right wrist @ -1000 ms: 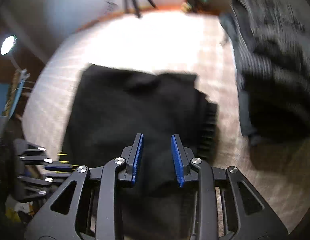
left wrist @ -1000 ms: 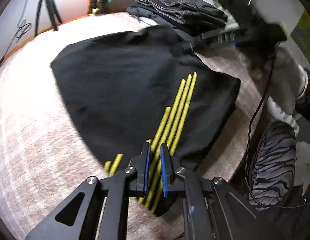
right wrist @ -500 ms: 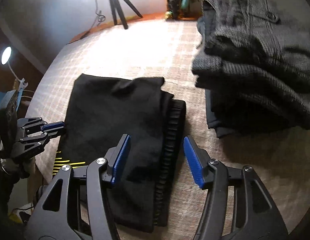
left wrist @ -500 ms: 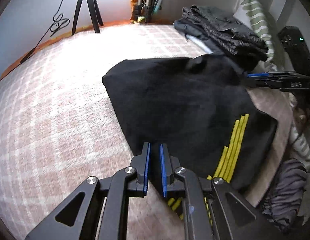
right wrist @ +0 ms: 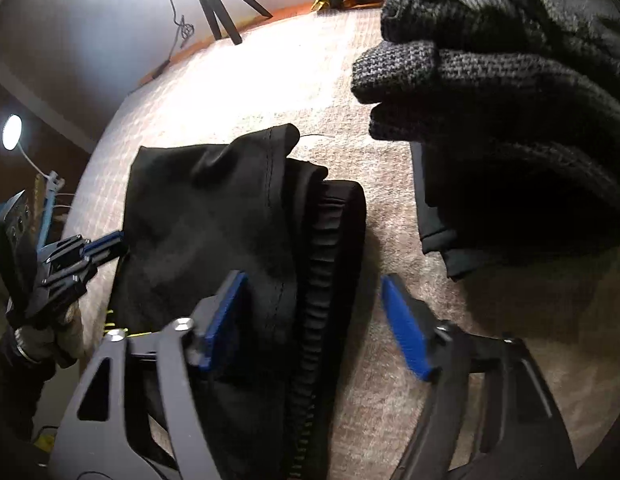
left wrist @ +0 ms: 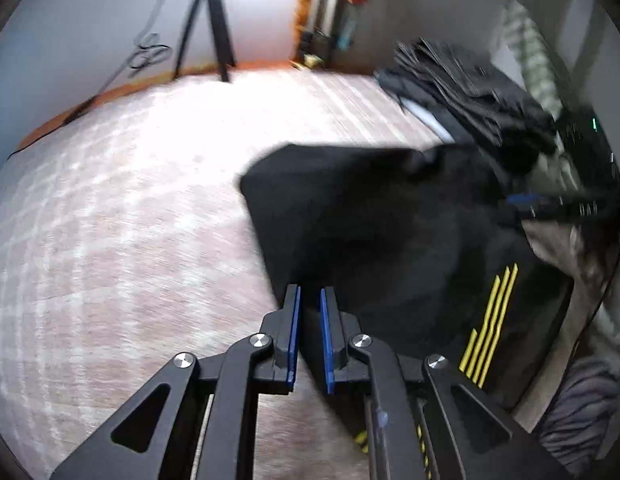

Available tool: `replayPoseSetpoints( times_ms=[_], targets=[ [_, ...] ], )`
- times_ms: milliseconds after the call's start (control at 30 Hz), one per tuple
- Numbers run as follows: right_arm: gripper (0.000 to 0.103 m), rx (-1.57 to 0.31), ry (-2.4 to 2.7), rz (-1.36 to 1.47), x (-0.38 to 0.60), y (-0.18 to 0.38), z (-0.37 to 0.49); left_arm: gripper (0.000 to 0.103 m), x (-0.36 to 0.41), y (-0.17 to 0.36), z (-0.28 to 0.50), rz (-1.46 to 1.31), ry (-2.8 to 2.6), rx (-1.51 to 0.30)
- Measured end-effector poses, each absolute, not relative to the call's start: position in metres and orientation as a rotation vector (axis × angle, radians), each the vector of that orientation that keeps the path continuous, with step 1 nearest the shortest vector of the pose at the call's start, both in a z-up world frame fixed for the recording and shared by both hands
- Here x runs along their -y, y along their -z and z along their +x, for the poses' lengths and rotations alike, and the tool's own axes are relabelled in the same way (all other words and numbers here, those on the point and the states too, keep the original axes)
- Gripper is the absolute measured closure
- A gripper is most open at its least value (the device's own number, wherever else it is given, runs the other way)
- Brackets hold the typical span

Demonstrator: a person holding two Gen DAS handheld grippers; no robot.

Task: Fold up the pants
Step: 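Grasp the folded shorts bundle with the left gripper, then lift the shorts bundle with the left gripper and carry it toward the clothes stack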

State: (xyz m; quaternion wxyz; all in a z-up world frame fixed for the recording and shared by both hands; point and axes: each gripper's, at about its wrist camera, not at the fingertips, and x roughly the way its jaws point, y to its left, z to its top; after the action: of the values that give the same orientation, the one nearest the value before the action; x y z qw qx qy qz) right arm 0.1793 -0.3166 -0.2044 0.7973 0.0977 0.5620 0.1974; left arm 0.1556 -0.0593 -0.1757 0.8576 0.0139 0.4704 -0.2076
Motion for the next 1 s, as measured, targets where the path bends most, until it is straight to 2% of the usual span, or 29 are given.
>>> replayPoseSetpoints(
  times_ms=[67, 267, 533, 767, 1000],
  targets=[
    [0.019, -1.202, -0.434, 0.218, 0.318, 0.207, 0.182, 0.096, 0.052, 0.173, 0.161, 0.011, 0.413, -0.979],
    [0.018, -1.182, -0.454, 0.189, 0.311, 0.208, 0.194, 0.096, 0.045, 0.187, 0.189, -0.082, 0.417, -1.1],
    [0.017, -1.174, -0.501, 0.193, 0.31, 0.208, 0.201, 0.096, 0.038, 0.184, 0.199, -0.175, 0.483, -1.092],
    [0.0, -1.143, -0.555, 0.198, 0.304, 0.21, 0.2, 0.096, 0.034, 0.2, 0.217, -0.268, 0.539, -1.142],
    [0.0, -1.141, -0.567, 0.174, 0.298, 0.211, 0.207, 0.096, 0.028, 0.203, 0.224, -0.304, 0.582, -1.147]
  ],
)
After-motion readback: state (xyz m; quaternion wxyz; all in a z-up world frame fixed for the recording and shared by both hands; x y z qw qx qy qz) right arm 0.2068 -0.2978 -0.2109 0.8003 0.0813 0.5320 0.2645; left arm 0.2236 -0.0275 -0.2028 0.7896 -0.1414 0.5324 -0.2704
